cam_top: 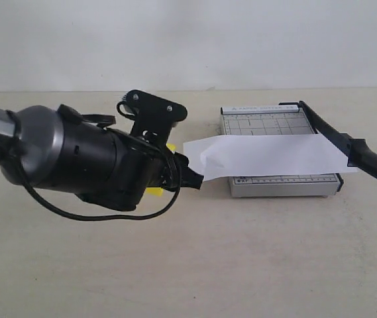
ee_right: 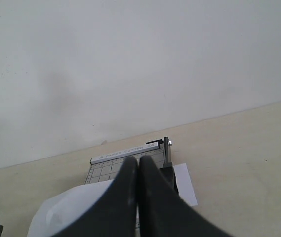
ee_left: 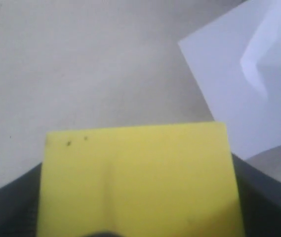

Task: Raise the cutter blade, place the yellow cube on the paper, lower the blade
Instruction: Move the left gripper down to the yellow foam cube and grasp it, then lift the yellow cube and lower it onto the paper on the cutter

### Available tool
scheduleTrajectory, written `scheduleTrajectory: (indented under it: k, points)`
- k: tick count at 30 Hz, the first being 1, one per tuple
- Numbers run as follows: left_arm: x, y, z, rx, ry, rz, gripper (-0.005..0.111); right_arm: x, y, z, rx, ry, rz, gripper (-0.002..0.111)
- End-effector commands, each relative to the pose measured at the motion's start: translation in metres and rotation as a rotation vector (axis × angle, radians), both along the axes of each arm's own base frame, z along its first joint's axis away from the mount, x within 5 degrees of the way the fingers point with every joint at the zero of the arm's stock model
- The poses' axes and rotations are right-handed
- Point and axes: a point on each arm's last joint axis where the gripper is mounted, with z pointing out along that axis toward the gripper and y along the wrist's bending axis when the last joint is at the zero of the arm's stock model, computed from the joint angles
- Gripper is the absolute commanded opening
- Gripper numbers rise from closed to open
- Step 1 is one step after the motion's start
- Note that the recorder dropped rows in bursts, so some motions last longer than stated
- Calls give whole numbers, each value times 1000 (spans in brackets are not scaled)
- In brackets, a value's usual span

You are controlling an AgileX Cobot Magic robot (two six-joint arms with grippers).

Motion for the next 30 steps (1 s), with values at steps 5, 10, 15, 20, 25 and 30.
scheduleTrajectory:
  k: [5,10,15,20,25,30]
  points:
    - [-5,-7,25,-59,-19,-130,4,0,0,1,-3,-12,1,0]
    - [2,-31,39,-123,-54,-277,4,0,0,1,-3,-12,1,0]
    - [19,-52,56,-182,-113,-290,4,-2,0,2,-2,-23,1,0]
    - [32,-79,60,-264,-120,-372,4,-4,0,3,0,-47,1,0]
    - [41,-105,45,-318,-85,-456,4,-4,0,3,0,-47,1,0]
    - [48,-114,27,-312,-67,-461,4,-4,0,3,0,-47,1,0]
